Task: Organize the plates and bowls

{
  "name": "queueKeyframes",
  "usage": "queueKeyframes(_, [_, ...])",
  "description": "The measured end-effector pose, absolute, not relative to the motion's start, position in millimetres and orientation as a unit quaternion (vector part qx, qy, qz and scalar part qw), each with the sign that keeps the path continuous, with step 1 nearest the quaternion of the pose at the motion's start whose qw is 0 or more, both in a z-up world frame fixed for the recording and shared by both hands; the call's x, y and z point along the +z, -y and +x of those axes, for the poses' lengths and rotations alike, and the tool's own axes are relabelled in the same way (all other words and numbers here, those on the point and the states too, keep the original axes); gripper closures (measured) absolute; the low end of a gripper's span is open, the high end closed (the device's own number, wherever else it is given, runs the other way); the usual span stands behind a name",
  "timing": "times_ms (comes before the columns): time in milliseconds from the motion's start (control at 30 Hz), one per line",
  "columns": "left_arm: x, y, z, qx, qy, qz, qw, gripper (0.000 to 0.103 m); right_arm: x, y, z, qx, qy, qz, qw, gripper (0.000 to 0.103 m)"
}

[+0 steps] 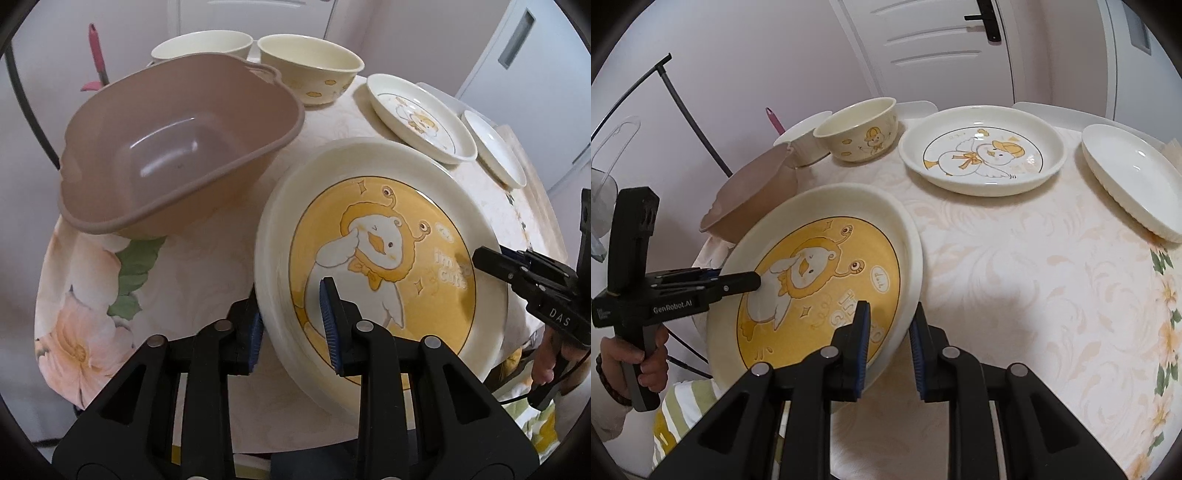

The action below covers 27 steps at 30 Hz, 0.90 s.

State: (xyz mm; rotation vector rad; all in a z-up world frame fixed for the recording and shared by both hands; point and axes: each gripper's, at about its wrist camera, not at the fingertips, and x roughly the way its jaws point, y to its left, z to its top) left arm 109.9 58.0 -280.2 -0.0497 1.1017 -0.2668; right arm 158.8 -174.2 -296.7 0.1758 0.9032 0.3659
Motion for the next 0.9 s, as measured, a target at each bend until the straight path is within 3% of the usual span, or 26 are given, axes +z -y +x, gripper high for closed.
queueKeyframes(133, [-280.3, -55.2, 111.6, -0.123, -0.522, -0.027, 0.843, 0.077, -298.5, 172.7, 161.1, 0.171, -0.442, 0.092, 0.876, 0.084])
queueKeyframes(333, [-284.3, -41.2, 117.6, -0.137, -0.534, -0.015, 0.834, 0.059, -301.8, 173.7, 161.2, 0.168, -0.447, 0.112, 0.872, 0.084])
queueKeyframes(367, [-285.3, -35.1, 118.4, -0.138, -0.533, -0.004, 0.835, 0.049, -302.5, 173.7, 161.7, 0.168, -0.448, 0.115, 0.87, 0.084])
queueKeyframes(400, [-286.0, -31.0, 117.5, -0.138, -0.533, 0.007, 0.835, 0.032, -303.5, 173.8, 162.0, 0.168, -0.45, 0.117, 0.869, 0.084])
queueKeyframes(467, [-287.8, -26.9, 116.3, -0.13, -0.531, 0.013, 0.837, 0.025, -305.5, 172.3, 162.8, 0.165, -0.455, 0.115, 0.868, 0.083])
queueKeyframes(533, [-288.0, -27.6, 116.0, -0.129, -0.53, 0.007, 0.838, 0.025, -306.1, 172.1, 162.1, 0.166, -0.454, 0.117, 0.868, 0.081])
queueKeyframes(633, [-286.8, -28.7, 116.5, -0.126, -0.532, 0.001, 0.837, 0.025, -306.4, 171.3, 162.3, 0.167, -0.454, 0.12, 0.867, 0.07])
queueKeyframes(700, [-285.6, -30.2, 116.4, -0.123, -0.536, -0.002, 0.835, 0.025, -305.4, 171.7, 161.9, 0.173, -0.452, 0.125, 0.866, 0.05])
queueKeyframes(900, [-271.7, -31.7, 108.5, -0.102, -0.546, 0.008, 0.832, 0.025, -291.0, 180.7, 158.9, 0.167, -0.455, 0.13, 0.865, 0.047])
